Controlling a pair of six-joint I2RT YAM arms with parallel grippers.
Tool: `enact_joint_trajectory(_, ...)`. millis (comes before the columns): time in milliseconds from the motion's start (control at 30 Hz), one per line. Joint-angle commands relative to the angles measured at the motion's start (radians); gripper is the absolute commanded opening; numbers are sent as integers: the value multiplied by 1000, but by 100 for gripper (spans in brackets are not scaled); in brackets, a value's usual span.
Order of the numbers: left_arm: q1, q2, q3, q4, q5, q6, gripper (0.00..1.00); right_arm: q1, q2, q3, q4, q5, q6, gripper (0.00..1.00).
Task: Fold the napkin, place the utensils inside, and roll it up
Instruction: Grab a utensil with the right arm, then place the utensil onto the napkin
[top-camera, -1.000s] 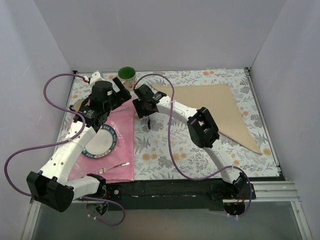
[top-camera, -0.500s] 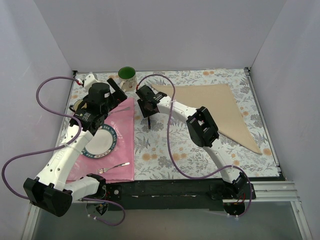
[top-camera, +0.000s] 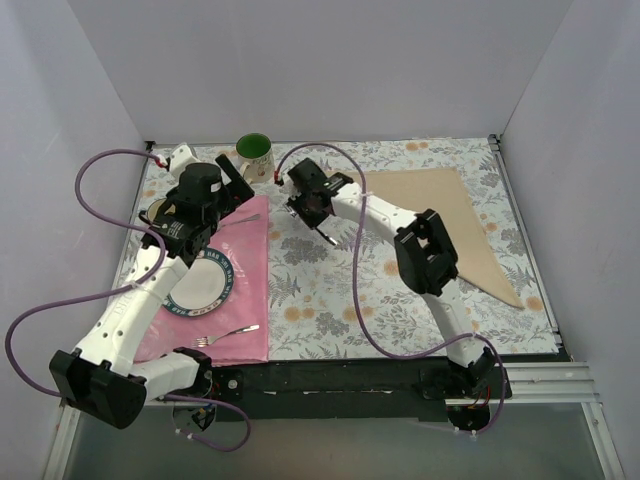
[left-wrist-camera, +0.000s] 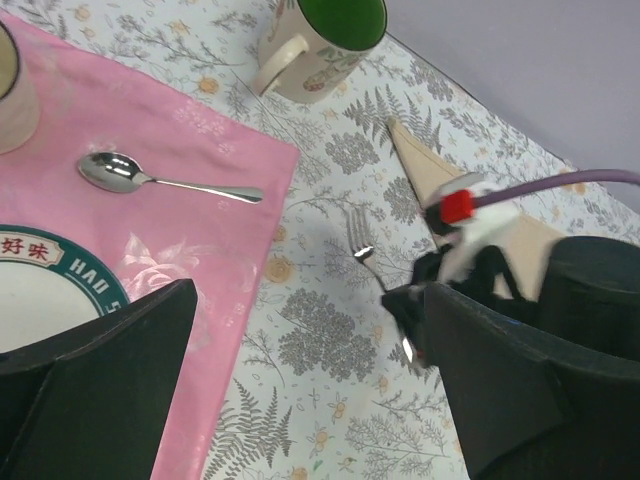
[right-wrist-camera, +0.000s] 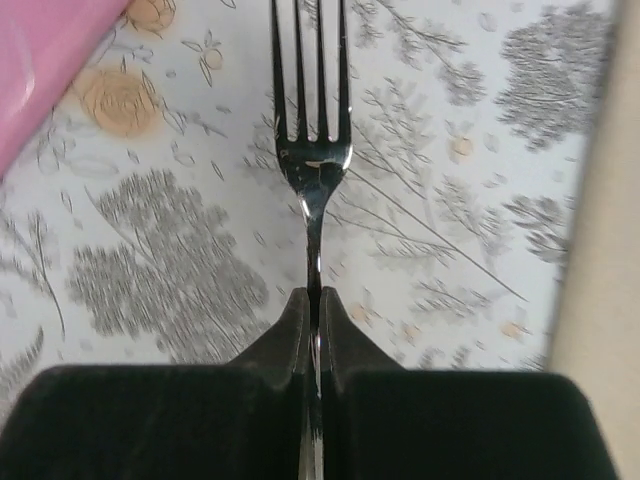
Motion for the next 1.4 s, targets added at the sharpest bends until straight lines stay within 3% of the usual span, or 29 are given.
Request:
enact_joint_trajectory(0,3,62,21,50,198,42,98,-128,-302,-131,-53,-89,-283,1)
enact_joint_trajectory(67,2,102,16,105,353,144,98,-223,-394,-267,-37,-156,-358,1)
enact_joint_trajectory(100,3,115,16,121,501,160,98,-255,-416,-301,-40,-182,-387,1)
enact_joint_trajectory(333,2,211,7,207,722,130,98,-542,-481,-475,-43,-376,-527,1)
enact_joint_trajectory(1000,3,297,32,234,771,128,98,-605,-415,-633,75,-397,-547,1)
enact_joint_trajectory(1367,3,314,41,233,751,134,98,-611,-360,-599,94,-390,-536,1)
